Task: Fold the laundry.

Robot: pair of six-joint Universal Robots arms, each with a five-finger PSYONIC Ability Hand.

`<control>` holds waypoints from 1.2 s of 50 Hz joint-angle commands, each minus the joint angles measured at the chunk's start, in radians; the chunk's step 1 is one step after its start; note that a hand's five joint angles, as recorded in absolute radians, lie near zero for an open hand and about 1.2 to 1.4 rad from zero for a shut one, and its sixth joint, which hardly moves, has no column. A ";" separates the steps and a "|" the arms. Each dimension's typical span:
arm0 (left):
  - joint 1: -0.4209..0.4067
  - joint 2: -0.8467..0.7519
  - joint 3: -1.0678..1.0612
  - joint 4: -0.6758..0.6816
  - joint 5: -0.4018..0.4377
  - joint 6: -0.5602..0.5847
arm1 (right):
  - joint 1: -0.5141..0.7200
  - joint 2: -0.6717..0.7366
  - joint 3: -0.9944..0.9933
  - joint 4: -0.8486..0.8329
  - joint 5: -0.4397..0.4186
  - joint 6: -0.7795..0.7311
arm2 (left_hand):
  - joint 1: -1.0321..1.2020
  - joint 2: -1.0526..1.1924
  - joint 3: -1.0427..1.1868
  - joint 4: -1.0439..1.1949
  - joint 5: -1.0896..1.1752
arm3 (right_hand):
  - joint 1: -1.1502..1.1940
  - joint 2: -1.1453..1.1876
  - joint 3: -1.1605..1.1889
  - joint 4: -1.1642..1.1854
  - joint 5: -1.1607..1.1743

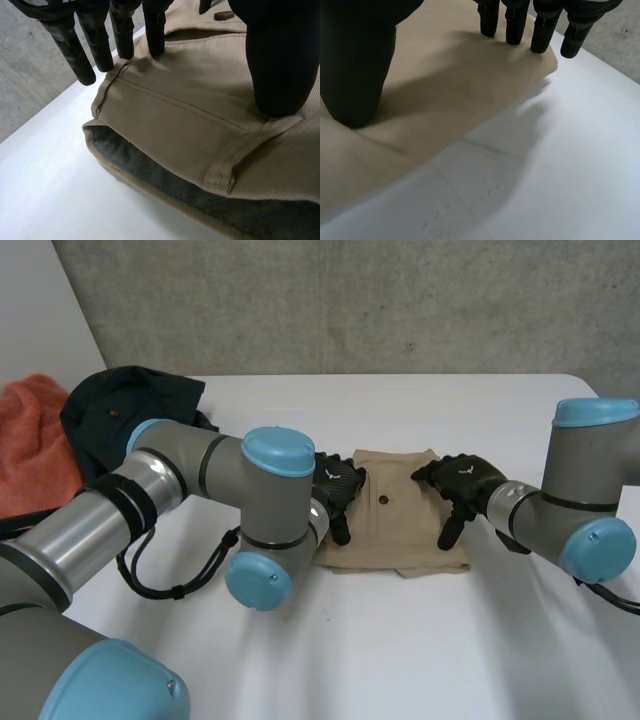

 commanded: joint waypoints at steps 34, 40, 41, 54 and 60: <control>-0.034 0.661 -0.772 0.285 0.155 -0.042 | -0.158 -0.247 0.490 -0.209 -0.257 0.395 | -0.071 -0.065 -0.062 -0.064 -0.067 | -0.020 -0.003 -0.033 -0.033 -0.043; -0.030 0.696 -0.795 0.302 0.156 -0.059 | -0.118 -0.189 0.439 -0.235 -0.237 0.389 | -0.071 -0.065 -0.062 -0.064 -0.067 | 0.022 0.040 0.009 0.009 -0.001; -0.029 0.700 -0.798 0.302 0.156 -0.061 | -0.117 -0.183 0.432 -0.236 -0.230 0.389 | -0.071 -0.065 -0.062 -0.064 -0.067 | 0.045 0.063 0.032 0.033 0.023; -0.026 0.713 -0.818 0.305 0.158 -0.067 | -0.081 -0.110 0.353 -0.284 -0.170 0.384 | -0.071 -0.065 -0.062 -0.064 -0.067 | 0.840 0.858 0.827 0.828 0.818; -0.024 0.715 -0.827 0.305 0.158 -0.067 | -0.083 -0.117 0.329 -0.311 -0.148 0.386 | -0.071 -0.065 -0.062 -0.064 -0.067 | 1.201 1.219 1.188 1.189 1.179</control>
